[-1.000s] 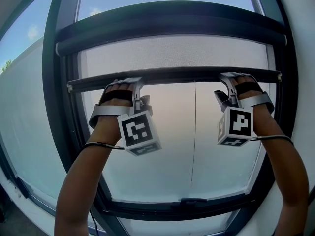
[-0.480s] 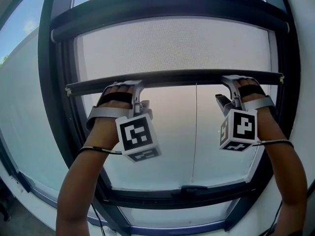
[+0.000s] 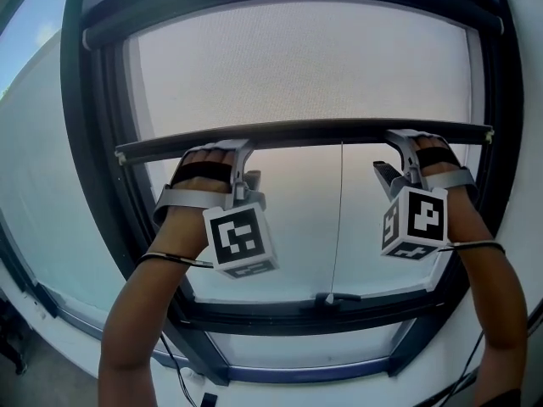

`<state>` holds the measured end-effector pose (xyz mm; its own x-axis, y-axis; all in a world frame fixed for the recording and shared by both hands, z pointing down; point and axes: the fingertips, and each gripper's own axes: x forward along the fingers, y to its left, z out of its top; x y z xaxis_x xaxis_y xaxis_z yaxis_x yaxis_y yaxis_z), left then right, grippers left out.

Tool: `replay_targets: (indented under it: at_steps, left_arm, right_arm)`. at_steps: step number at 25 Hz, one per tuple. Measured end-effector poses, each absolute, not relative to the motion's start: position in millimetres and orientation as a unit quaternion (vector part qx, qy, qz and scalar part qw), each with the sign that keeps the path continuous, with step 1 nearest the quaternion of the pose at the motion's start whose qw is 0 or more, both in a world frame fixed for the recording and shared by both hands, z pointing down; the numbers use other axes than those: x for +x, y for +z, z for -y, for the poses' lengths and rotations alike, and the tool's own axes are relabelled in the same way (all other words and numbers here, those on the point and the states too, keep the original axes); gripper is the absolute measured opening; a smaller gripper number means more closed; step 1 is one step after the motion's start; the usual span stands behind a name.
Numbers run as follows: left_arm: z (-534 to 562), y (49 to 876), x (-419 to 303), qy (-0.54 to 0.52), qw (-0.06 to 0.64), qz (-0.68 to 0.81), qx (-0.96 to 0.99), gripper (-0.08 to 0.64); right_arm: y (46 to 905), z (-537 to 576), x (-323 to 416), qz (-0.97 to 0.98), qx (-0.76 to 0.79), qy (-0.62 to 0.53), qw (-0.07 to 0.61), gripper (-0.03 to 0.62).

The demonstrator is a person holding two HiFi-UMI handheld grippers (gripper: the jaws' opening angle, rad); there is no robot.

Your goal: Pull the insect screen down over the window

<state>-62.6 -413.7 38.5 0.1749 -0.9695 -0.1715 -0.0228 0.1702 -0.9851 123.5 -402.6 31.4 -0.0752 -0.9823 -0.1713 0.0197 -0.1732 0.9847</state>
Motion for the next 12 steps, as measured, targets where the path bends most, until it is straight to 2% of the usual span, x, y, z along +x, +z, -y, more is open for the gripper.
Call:
replay_targets:
  at_steps: [6,12]
  left_arm:
    - [407.2,85.0,-61.1,-0.435,0.554,-0.467,-0.535,0.219]
    - [401.0,90.8,-66.4,-0.448,0.530,-0.451,-0.560,0.219]
  right_arm:
    - [78.6,397.6,123.4,0.505,0.503,-0.546,0.440,0.213]
    - [83.1,395.3,118.6,0.516,0.501,-0.529,0.450,0.212]
